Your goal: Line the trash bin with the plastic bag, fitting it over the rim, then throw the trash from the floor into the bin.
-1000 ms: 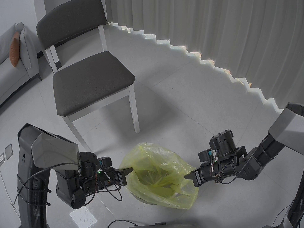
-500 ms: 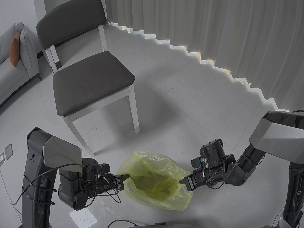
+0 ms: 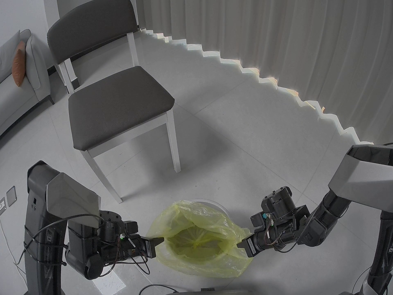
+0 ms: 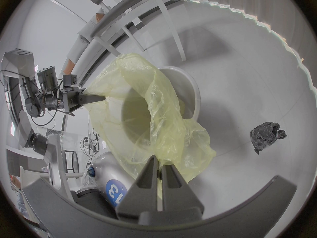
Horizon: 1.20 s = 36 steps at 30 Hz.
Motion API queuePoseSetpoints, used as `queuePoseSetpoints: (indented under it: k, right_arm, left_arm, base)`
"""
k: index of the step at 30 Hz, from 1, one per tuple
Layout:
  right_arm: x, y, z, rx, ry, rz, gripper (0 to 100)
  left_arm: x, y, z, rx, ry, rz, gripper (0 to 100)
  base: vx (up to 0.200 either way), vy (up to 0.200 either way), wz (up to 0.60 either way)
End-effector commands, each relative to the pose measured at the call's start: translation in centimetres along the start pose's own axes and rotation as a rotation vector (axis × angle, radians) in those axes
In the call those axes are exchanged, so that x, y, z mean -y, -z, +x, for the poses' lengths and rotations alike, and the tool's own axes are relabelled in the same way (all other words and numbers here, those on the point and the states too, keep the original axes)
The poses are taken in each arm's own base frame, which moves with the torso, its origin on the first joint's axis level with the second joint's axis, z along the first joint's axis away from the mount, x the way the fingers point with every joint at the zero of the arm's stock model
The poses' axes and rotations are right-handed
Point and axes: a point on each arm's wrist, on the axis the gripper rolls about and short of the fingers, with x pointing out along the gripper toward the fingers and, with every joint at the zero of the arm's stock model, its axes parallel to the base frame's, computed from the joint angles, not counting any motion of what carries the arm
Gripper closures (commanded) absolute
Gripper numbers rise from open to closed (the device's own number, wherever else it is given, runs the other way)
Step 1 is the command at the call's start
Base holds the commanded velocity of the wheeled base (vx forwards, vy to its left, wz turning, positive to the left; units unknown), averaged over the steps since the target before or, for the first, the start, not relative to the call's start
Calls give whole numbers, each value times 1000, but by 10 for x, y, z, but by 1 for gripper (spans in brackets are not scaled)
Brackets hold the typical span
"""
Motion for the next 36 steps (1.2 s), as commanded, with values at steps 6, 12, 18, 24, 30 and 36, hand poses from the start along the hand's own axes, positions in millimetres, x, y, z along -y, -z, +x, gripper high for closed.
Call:
queuePoseSetpoints:
  k: [6,12,18,24,30,36]
  right_arm:
    - [-14,12,-10,-27,-13,-26,100]
    - [-9,12,2,-39,-5,-19,100]
    - [11,-8,26,-5,19,14,100]
    - [29,-23,35,39,40,40,100]
    - [22,-23,9,53,43,40,100]
    - [8,-14,-25,25,37,36,100]
  left_arm:
    - [8,4,-14,-17,7,23,100]
    - [1,5,-2,-14,-7,20,100]
    - [-9,-9,27,67,4,45,100]
    - [-17,-21,41,80,-45,33,100]
    - [0,-25,17,76,-59,32,100]
    - [15,-21,-10,55,-48,29,100]
  base:
    - [0,0,0]
    - [0,0,0]
    - [0,0,0]
    - [0,0,0]
    - [0,0,0]
    - [0,0,0]
